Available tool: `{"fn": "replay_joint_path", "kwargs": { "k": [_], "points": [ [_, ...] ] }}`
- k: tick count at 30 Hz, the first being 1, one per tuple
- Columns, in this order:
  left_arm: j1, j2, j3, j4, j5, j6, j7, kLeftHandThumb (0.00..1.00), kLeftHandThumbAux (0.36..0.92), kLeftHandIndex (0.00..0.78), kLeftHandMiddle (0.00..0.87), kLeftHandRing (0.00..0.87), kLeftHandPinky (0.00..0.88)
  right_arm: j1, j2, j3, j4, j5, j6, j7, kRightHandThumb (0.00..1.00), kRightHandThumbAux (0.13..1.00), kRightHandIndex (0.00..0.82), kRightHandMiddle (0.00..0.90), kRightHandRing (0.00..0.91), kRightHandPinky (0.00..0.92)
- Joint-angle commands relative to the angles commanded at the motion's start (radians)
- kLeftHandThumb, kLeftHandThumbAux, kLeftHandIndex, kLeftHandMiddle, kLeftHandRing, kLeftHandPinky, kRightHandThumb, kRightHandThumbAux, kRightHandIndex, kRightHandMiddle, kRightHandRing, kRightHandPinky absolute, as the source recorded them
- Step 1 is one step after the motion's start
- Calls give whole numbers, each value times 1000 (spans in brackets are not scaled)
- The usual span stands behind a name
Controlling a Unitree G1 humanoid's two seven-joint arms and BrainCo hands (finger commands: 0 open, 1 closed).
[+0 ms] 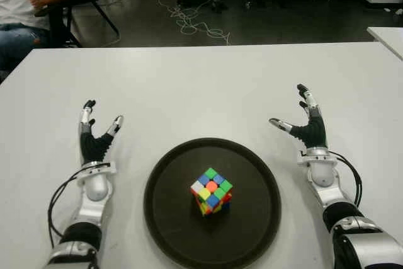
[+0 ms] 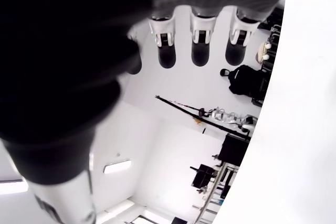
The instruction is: Pick up the Rubik's Cube and put it in the plate
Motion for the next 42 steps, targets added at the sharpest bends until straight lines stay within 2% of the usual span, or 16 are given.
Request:
{"fn": "replay_joint_path", "kwargs": {
  "k": [7,11,17,23,28,32,35,40,42],
  "points": [
    [4,-1,5,2,-16,0,-32,0,511,0,0,0,2,2,6,-2,3,7,3,4,0,782,0,0,0,0],
    [-3,-3,10,18,-26,1,-43,0,522,0,0,0,0,-1,8,5,3,-4,10,-12,0,737,0,0,0,0],
    [-9,-2,15,33,-35,-6,-54,0,540,0,0,0,0,10,10,11,-8,-15,3,-34,0,725,0,0,0,0],
    [-13,4,12,47,-32,-16,-59,0,556,0,0,0,0,8,8,12,6,-37,29,-100,0,742,0,0,0,0],
    [-13,10,-1,55,-9,-35,-39,0,560,0,0,0,0,-7,0,-11,43,-4,60,-84,0,741,0,0,0,0],
    [-20,7,3,67,-11,-71,-32,0,638,0,0,0,0,-17,19,-64,55,81,82,-10,0,729,0,0,0,0],
    [-29,3,15,78,-31,-90,-44,0,671,0,0,0,0,-19,27,-86,54,117,94,26,0,731,0,0,0,0],
    [-58,-14,63,100,-105,-109,-77,0,733,0,0,0,0,-32,43,-143,47,201,127,94,0,760,0,0,0,0],
    [-71,-17,85,113,-136,-115,-94,0,757,12,0,1,26,-35,52,-162,44,225,136,102,0,782,28,33,22,11]
  ]
}}
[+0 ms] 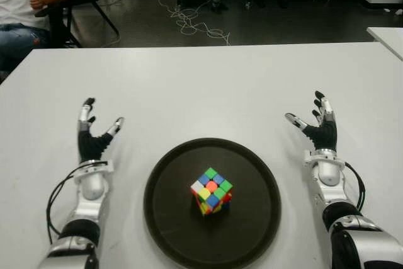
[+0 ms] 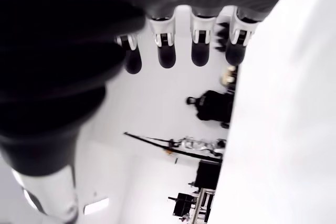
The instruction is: Pick up the Rubik's Cube and put it in the plate
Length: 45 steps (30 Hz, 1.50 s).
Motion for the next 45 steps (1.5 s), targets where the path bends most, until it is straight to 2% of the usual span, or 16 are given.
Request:
{"fn": "replay_joint_path", "kwargs": {
  "k": [1,2,3,4,5,6,8,9,10,12,16,19,22,32,39,45],
  "points": [
    [-5,-13,22,1,-36,-9,-17,0,767,17,0,2,36,-2,3,-6,-1,2,5,-19,0,791,39,45,31,16],
    [-8,-23,36,2,-60,-16,-29,16,800,100,87,99,142,-3,5,-9,-2,2,8,-33,0,794,135,155,147,146],
    [-12,-32,49,1,-84,-20,-42,22,812,130,119,134,181,-4,6,-11,-3,0,11,-48,0,796,170,194,188,193],
    [-14,-38,58,2,-99,-22,-53,256,782,231,192,214,262,-5,7,-13,-4,-1,13,-57,0,805,249,281,280,284],
    [-15,-41,63,2,-109,-21,-63,340,772,267,219,242,291,-6,7,-15,-5,-1,17,-62,0,808,277,312,313,316],
    [-16,-43,67,3,-116,-20,-71,461,755,321,290,318,366,-7,8,-16,-6,0,20,-66,0,827,346,384,392,392],
    [-17,-45,72,2,-125,-18,-83,589,738,378,365,399,445,-8,9,-18,-7,2,26,-69,0,847,419,459,474,472],
    [-18,-44,74,-1,-127,-14,-87,607,735,387,395,431,474,-9,9,-19,-7,3,33,-68,1,853,436,484,501,502],
    [-19,-44,75,-3,-129,-11,-90,633,730,402,486,521,562,-10,9,-21,-8,4,38,-67,16,862,469,546,565,573],
    [-19,-44,76,-13,-128,-3,-92,657,726,414,565,599,639,-12,8,-21,-9,1,47,-68,30,870,498,599,622,636],
    [-11,-40,76,-53,-113,46,-75,684,717,432,723,737,741,-16,-2,-5,-10,-27,84,-97,98,872,609,736,744,747],
    [-9,-34,74,-76,-92,101,-41,694,714,437,772,784,780,-17,-14,13,-14,-51,111,-118,152,876,667,785,791,789],
    [-5,-33,73,-96,-81,129,-28,699,711,440,797,807,801,-16,-17,20,-18,-60,123,-128,193,879,695,807,812,807],
    [-3,-3,69,-143,-42,254,6,708,707,443,833,835,822,-18,-42,44,-39,-96,183,-147,271,881,725,825,828,817],
    [-8,1,74,-149,-36,295,14,710,707,443,835,835,820,-16,-43,44,-52,-95,182,-149,307,880,725,824,825,812],
    [-14,6,75,-147,-31,312,31,710,707,443,838,833,820,-13,-39,36,-56,-86,157,-143,268,880,727,827,829,816]
  ]
}}
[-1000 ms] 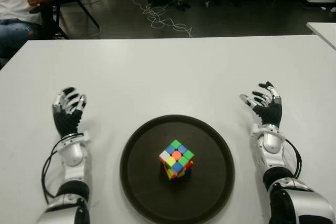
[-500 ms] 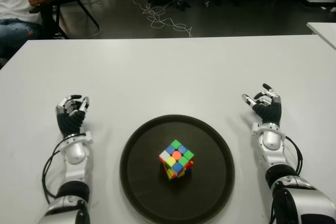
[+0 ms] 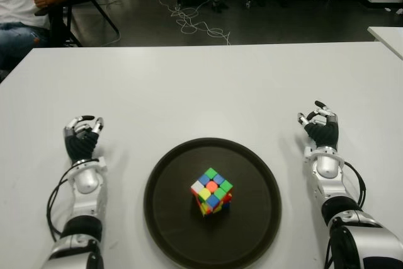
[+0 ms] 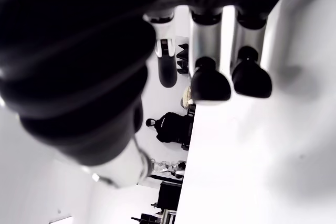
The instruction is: Pick up the Rubik's Cube and put it in the plate
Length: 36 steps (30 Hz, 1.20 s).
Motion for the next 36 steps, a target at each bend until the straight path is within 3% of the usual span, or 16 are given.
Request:
{"fn": "replay_joint_path", "kwargs": {
  "k": [8,10,13,15,36],
  "points": [
    [-4,4,-2,5,5,8,10,710,707,443,842,839,829,-1,-2,1,2,-2,-6,-1,246,884,716,826,828,814],
    [-8,4,0,11,2,12,11,711,707,443,841,838,827,-2,-4,2,4,-5,-5,-3,510,792,552,814,815,803],
    [-12,4,2,15,1,15,12,711,707,443,839,837,827,-3,-6,4,5,-8,-7,-3,633,749,475,809,810,797],
    [-13,5,1,16,1,16,12,711,707,443,838,837,827,-4,-7,5,7,-9,-7,-3,662,739,457,805,807,792],
    [-25,6,-6,37,13,17,24,710,707,443,841,840,829,-9,-15,0,25,-8,-9,13,692,729,437,806,805,790]
  ]
}}
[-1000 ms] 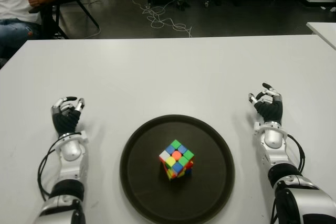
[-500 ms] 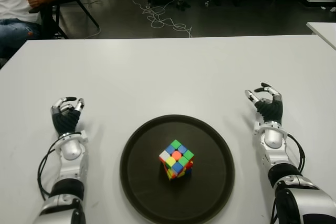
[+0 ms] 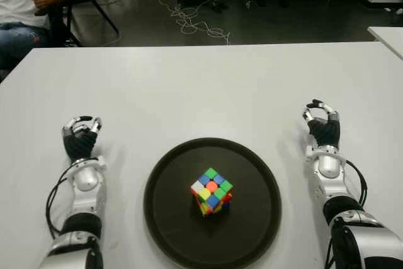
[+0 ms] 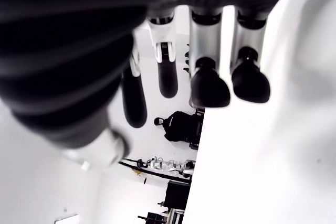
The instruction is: Pick up the Rubik's Cube and put it in the plate
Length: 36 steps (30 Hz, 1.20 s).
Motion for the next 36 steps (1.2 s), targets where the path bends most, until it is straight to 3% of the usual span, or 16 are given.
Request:
{"fn": "replay_joint_path", "kwargs": {
  "k": [36],
  "points": [
    [-3,12,-22,14,18,0,5,709,706,443,832,829,811,-8,4,-15,18,10,-19,-10,692,730,436,795,792,769]
  ]
}}
